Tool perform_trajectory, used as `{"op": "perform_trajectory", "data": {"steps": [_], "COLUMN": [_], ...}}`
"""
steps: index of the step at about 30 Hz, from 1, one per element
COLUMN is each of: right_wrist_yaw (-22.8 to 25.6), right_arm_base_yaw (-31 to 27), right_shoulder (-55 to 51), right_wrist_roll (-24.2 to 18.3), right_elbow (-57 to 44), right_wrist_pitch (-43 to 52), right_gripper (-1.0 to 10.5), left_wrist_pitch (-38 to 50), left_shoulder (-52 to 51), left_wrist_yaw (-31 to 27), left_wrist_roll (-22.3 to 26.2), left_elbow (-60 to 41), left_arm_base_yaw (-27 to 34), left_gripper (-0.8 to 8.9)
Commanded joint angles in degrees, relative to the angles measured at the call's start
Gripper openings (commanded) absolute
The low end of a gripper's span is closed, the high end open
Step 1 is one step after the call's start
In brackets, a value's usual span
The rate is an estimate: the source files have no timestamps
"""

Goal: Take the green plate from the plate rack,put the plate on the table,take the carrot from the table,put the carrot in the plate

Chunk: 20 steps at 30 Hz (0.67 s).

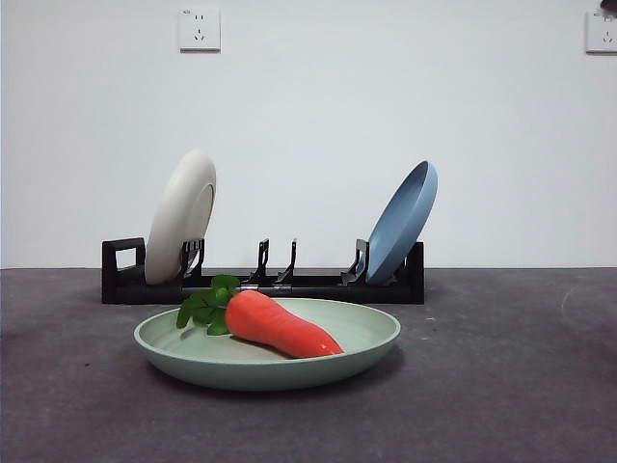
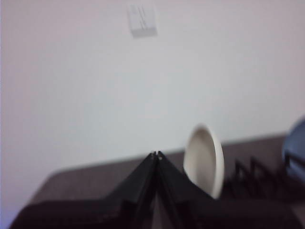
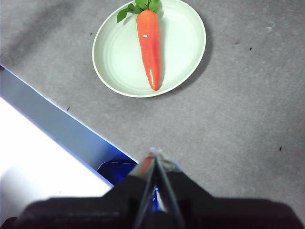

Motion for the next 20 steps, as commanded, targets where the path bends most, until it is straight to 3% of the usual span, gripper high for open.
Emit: {"op": "perform_trajectory", "data": {"steps": [1, 9, 20], "right_wrist_yaw": [-0.1, -0.1, -0.1], "right_arm_base_yaw": [0.1, 0.1, 0.1], "right_shoulder": [-0.1, -0.1, -0.1], "right_wrist_roll": [0.5, 0.5, 0.5], "right_elbow": [-0.2, -0.2, -0.2], "right_wrist_pitch": [0.3, 0.3, 0.3], "right_gripper": [0.0, 0.0, 0.0], "left_wrist_pitch": [0.7, 0.7, -4.4], "left_shoulder": [-2.1, -8.4, -11.2], "left_wrist_yaw": [3.0, 4.8, 8.8], "left_wrist_roll": [0.6, 0.6, -2.7], "left_elbow": [-4.7, -15.9, -21.7], "left_arm_base_yaw": [1.8, 2.5, 2.5], "left_gripper": [-0.03, -0.03, -0.03]}}
